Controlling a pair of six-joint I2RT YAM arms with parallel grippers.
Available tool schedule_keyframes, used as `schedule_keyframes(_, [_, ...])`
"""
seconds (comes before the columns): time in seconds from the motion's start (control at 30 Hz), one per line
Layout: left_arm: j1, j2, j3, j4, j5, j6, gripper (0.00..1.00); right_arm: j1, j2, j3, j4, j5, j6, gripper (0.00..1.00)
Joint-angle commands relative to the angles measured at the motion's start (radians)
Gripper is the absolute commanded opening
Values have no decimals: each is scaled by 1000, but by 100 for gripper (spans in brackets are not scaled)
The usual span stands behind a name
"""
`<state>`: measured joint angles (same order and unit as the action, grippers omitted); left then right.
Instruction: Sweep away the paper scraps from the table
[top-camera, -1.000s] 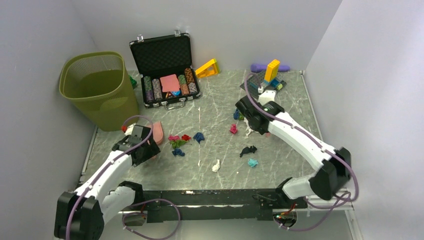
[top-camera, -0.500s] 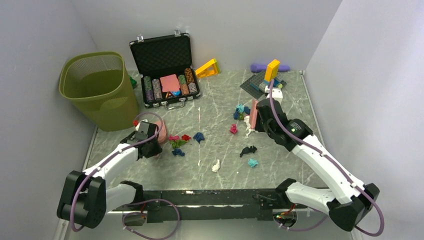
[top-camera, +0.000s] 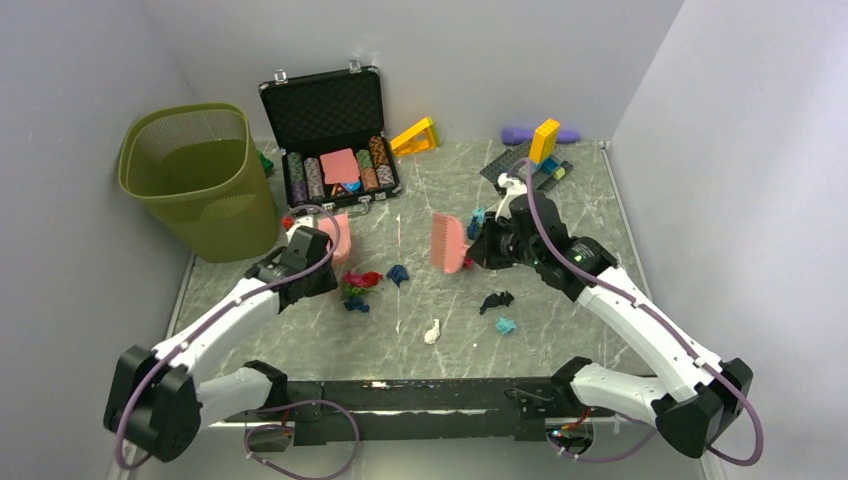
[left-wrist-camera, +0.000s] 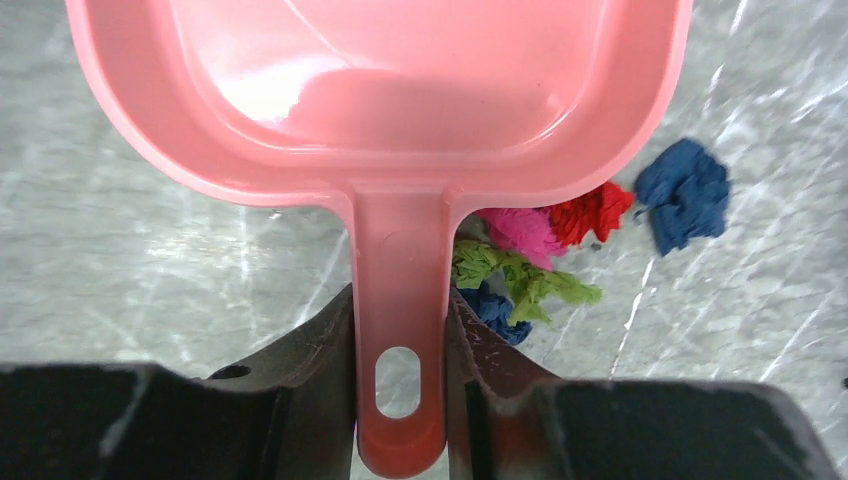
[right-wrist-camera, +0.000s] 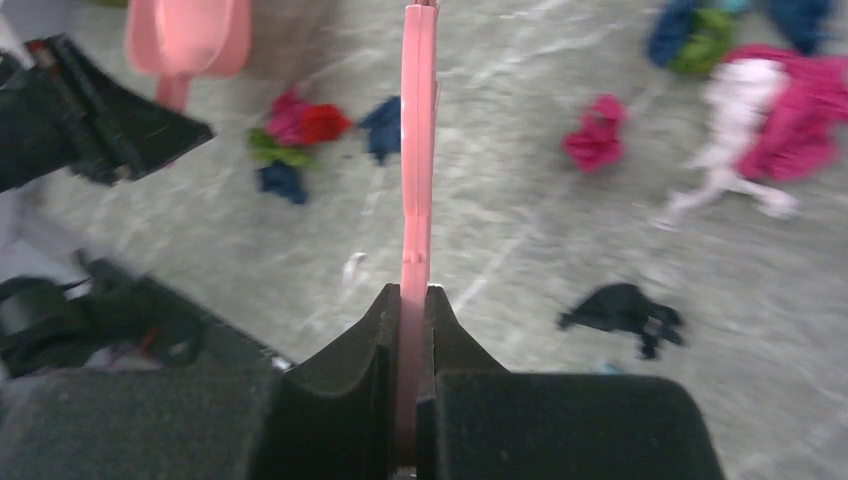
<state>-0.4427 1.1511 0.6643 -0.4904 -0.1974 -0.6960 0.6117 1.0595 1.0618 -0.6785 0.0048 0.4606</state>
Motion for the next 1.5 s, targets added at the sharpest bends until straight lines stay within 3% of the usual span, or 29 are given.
schedule_keyframes(0.0, [9,-154,79,-138,-138,23,8,42,26,-32,256,-294,77,0])
schedule_keyframes(0.2, [94,-315,145,-248,-121,45,7,236,288,94,359,-276,130,0])
schedule_keyframes(0.47, [140,-454,171,-327,-171,77,8,286,688,297,445,-397,290,0])
schedule_keyframes(0.53, [143,-465,165,-330,-170,78,9,284,776,373,376,-369,343,0])
schedule_keyframes(0.7, [147,-470,143,-290,-112,88,8,270,967,655,-95,-137,350,0])
schedule_keyframes(0.8, [147,-463,137,-261,-77,120,8,233,924,639,-224,-18,334,0])
schedule_keyframes(1.0, [140,-434,112,-207,16,142,7,13,663,325,-171,-46,226,0])
schedule_keyframes(1.13, [134,-425,89,-165,53,139,5,-66,561,311,-176,-41,115,0])
schedule_keyframes(1.37, [118,-432,65,-123,134,154,7,-67,371,285,-107,-233,-51,0])
schedule_keyframes(1.47, [94,-431,24,-78,173,145,8,-62,276,217,-56,-447,-118,0])
